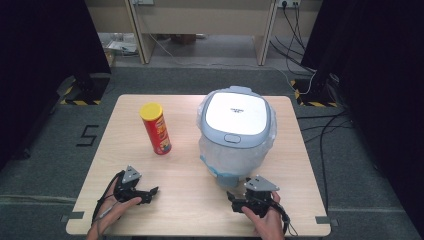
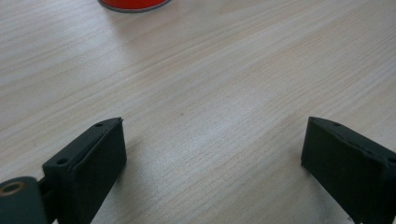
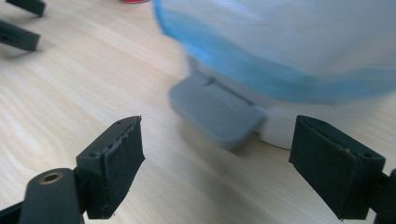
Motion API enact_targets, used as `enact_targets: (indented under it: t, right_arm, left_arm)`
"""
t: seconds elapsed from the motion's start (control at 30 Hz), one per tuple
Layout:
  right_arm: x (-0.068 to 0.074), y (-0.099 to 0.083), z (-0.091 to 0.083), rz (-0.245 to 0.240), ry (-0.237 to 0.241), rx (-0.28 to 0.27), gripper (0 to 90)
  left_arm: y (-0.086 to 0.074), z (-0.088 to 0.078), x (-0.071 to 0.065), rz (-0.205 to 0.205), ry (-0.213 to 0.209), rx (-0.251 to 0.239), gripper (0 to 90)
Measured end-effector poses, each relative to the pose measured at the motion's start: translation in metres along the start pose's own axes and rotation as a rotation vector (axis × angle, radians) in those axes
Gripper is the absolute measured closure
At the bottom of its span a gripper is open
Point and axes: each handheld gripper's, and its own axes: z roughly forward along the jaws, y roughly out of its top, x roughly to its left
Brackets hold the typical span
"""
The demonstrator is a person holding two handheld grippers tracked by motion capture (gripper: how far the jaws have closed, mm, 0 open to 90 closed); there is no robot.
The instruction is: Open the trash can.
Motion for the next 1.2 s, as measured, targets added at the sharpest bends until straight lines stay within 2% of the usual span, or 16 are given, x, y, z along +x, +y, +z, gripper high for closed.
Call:
enact_targets:
  t: [0.2, 0.47, 0.5, 0.6, 0.63, 0.8, 0.97, 1.2]
  right_arm:
    - [0.015, 0.007, 0.017, -0.033, 0.037, 0.003, 18.5]
    - [0.021, 0.006, 0.033, -0.055, 0.052, -0.001, 20.1]
    - [0.023, 0.005, 0.038, -0.08, 0.037, -0.002, 18.9]
    - [0.026, 0.004, 0.039, -0.104, 0.021, 0.006, 18.8]
    - [0.029, 0.004, 0.04, -0.131, 0.006, 0.029, 17.2]
    - [0.028, 0.004, 0.041, -0.132, 0.01, 0.037, 17.3]
    - [0.033, 0.003, 0.043, -0.159, -0.02, 0.057, 17.3]
    - [0.032, 0.003, 0.043, -0.158, -0.014, 0.05, 17.3]
  left_arm:
    - [0.0, 0.0, 0.0, 0.003, 0.0, 0.003, 5.0]
    - [0.0, 0.0, 0.0, 0.003, -0.002, 0.003, 4.7]
    - [0.0, 0.0, 0.0, 0.004, -0.002, 0.003, 4.6]
    - [0.0, 0.0, 0.0, 0.004, -0.002, 0.003, 4.6]
    - [0.0, 0.0, 0.0, 0.005, -0.001, 0.004, 4.6]
    - [0.0, 0.0, 0.0, 0.005, -0.001, 0.004, 4.6]
    - [0.0, 0.0, 0.0, 0.005, -0.001, 0.004, 4.6]
    - [0.0, 0.0, 0.0, 0.005, -0.001, 0.004, 4.6]
